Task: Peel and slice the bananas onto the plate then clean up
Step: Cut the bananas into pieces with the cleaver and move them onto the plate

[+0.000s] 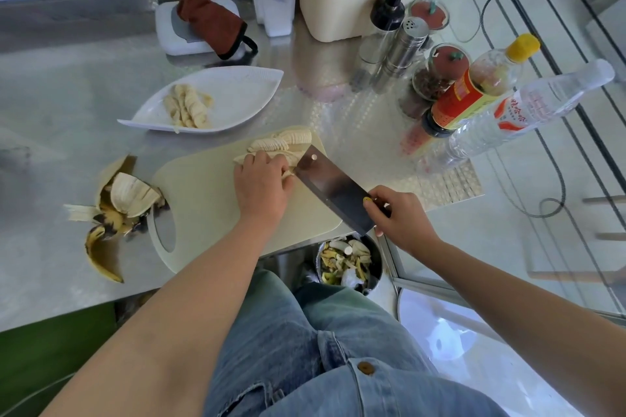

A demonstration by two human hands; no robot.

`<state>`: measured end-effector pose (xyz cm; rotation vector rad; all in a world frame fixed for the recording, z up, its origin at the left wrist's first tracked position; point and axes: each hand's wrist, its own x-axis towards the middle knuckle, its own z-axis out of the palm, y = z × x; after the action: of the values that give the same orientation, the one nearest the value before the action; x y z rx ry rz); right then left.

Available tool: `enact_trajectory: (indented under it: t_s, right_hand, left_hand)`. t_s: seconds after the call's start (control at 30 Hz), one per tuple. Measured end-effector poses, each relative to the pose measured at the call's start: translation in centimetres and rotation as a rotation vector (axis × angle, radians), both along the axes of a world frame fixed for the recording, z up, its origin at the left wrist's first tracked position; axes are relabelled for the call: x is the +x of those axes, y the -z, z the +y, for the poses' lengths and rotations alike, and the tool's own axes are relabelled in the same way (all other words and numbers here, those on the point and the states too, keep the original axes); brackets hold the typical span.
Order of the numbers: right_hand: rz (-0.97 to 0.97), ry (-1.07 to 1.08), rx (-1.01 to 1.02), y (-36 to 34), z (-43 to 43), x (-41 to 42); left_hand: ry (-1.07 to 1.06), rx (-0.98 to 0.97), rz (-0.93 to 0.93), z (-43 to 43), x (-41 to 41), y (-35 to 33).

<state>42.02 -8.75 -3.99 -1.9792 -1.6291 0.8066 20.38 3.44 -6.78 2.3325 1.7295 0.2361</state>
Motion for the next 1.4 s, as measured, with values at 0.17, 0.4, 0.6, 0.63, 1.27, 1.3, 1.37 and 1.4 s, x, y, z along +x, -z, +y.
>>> enact_trajectory:
  t_s: [0.17,0.4,0.6,0.63,1.27,1.3,1.37,1.4]
  right_hand:
    - [-0.001,-0.017,-0.006,0.3,0.2,-0.3]
    - [0.035,-0.054,-0.011,0.6,0.7,-1.0]
    - [0.097,-0.064,-0.031,0.8,1.1,-2.2]
    - [0.108,-0.059,-0.035,0.8,1.1,-2.3]
    - [0.163,-0.033,-0.130,1.6,2.6,-4.7]
    - [0.190,-0.025,-0.141,1.5,2.6,-5.0]
    - [0.248,-0.003,-0.163,1.5,2.4,-5.3]
    - [0.279,0.010,-0.177,1.4,2.2,-5.5]
  left_hand:
    - [0.031,0.054,0.007,-0.6,-0.5,0.0]
    - [0.058,0.042,-0.098,-1.5,-1.7,0.3]
    - [-0.016,0.012,-0.109,-2.3,-3.4,0.1]
    - [-0.059,0.005,-0.096,-2.5,-3.6,0.1]
    - [-0.368,-0.126,-0.268,-4.8,-3.7,-0.3]
    - [-0.370,-0.128,-0.271,-4.8,-3.8,-0.3]
    - [-0.373,-0.127,-0.271,-4.9,-4.0,-0.5]
    - [-0.370,-0.123,-0.264,-5.0,-4.0,-0.5]
